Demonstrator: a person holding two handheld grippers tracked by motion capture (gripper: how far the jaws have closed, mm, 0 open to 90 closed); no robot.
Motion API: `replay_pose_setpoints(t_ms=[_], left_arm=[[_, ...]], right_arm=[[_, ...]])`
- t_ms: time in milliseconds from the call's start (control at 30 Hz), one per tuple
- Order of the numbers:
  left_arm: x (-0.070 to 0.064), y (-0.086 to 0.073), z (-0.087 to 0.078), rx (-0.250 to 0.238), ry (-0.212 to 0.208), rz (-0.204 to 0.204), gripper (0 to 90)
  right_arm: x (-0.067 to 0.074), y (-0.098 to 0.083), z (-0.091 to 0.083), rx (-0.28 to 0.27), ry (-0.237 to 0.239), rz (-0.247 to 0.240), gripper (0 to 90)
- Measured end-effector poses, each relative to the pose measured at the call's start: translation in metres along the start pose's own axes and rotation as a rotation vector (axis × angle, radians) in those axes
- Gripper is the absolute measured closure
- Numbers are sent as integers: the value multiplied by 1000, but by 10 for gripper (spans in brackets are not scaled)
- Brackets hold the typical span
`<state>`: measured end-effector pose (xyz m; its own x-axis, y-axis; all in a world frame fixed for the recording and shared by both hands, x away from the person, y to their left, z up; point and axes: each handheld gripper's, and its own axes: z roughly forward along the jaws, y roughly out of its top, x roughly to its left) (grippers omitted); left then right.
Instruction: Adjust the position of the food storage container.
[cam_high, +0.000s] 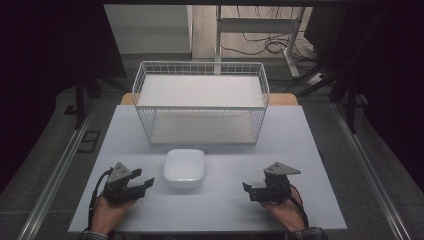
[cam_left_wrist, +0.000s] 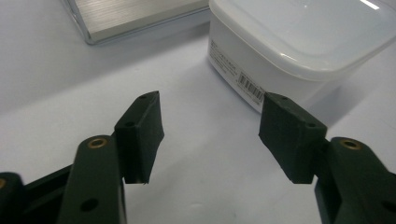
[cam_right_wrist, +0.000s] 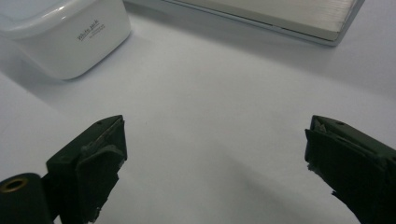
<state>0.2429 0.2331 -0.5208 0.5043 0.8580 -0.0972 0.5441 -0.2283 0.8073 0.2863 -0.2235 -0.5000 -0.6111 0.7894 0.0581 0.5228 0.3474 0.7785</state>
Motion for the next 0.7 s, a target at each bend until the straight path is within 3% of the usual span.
replay_pose_setpoints(t_ms=[200, 400, 700], left_arm=[[4, 4, 7, -2, 13, -6, 522], [10, 8, 14, -3, -25, -42, 673], [4, 19, 30, 26, -52, -1, 866]], right_arm=[[0, 4, 5, -2, 3, -9, 124], [2, 8, 11, 2, 5, -31, 185], [4, 16, 20, 8, 27, -56, 317]])
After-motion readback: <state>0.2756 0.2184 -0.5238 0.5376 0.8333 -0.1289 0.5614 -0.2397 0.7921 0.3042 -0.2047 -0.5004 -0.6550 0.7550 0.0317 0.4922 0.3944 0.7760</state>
